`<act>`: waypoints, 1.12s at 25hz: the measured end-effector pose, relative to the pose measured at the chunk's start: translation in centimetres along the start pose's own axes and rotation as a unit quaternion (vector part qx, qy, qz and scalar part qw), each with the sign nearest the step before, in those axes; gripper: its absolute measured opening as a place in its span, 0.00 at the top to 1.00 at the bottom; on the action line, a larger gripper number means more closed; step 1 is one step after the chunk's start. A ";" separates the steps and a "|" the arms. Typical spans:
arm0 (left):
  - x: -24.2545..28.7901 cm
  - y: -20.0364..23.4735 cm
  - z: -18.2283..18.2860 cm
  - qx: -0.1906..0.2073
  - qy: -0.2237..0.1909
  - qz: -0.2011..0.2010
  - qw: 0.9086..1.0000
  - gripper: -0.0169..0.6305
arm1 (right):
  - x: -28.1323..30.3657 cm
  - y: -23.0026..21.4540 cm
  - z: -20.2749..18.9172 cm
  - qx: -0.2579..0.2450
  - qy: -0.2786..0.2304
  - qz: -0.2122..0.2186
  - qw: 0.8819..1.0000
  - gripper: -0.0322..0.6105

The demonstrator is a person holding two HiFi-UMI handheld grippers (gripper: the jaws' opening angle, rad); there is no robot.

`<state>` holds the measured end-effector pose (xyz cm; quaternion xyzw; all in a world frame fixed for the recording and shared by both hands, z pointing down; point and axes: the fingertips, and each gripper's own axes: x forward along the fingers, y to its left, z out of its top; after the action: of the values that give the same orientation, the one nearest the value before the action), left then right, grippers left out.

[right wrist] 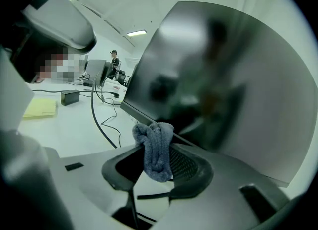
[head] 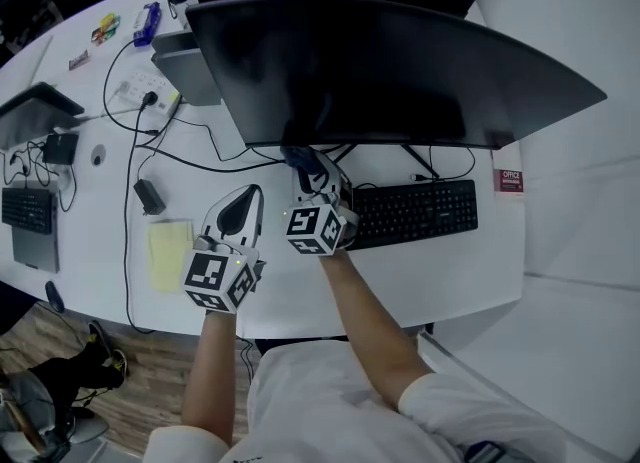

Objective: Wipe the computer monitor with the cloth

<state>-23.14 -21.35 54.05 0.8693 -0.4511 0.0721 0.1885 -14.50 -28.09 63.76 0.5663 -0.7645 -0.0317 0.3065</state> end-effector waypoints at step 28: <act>8.6 -12.1 -2.3 0.000 0.051 -0.026 0.998 0.96 | -4.1 -14.4 -9.4 0.106 0.032 -0.042 0.993 0.73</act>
<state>-8.22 -20.62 55.49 0.8761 -0.4178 0.1113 0.2134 3.09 -26.77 63.88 0.6282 -0.7284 0.0549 0.2677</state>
